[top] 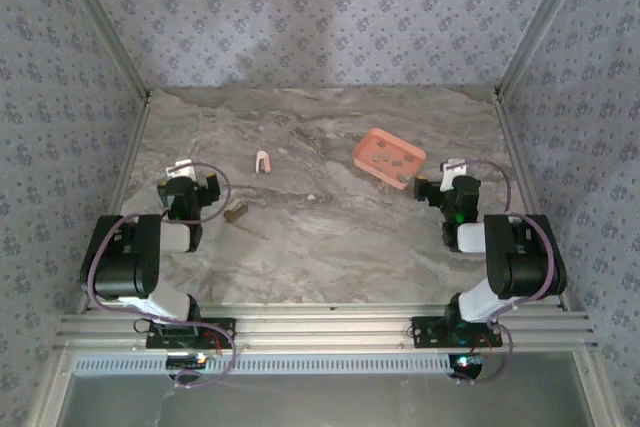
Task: Load the staples into the stapler
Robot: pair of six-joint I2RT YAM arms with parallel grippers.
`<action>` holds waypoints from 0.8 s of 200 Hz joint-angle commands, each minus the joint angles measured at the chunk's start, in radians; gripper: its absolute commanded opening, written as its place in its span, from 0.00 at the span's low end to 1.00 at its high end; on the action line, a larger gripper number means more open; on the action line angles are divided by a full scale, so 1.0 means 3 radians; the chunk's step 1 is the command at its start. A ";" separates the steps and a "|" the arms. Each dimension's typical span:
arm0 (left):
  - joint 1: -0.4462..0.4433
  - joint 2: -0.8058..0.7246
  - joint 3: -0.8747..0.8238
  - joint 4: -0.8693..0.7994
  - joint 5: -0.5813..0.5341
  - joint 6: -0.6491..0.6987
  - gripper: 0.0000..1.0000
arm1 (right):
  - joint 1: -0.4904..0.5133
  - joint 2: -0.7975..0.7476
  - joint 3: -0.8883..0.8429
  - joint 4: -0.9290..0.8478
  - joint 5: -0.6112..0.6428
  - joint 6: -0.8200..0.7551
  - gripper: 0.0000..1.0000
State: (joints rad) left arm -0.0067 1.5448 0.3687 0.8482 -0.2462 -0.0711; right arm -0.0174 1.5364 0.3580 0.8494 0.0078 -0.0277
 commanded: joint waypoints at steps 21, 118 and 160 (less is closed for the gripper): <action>-0.0002 -0.0045 0.0070 0.0018 0.0045 0.0009 0.99 | -0.0014 -0.0008 0.0058 0.0042 0.0039 -0.0036 1.00; -0.0003 -0.0046 0.0070 0.0023 0.0047 0.0012 0.99 | -0.0009 -0.0008 0.0057 0.0043 0.0040 -0.0035 1.00; -0.0003 -0.0044 0.0072 0.0021 0.0047 0.0010 0.99 | -0.0013 -0.0008 0.0055 0.0042 0.0040 -0.0036 1.00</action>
State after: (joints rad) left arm -0.0067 1.5448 0.3691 0.8482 -0.2462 -0.0711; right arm -0.0174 1.5364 0.3580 0.8494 0.0078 -0.0277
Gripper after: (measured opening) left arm 0.985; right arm 0.998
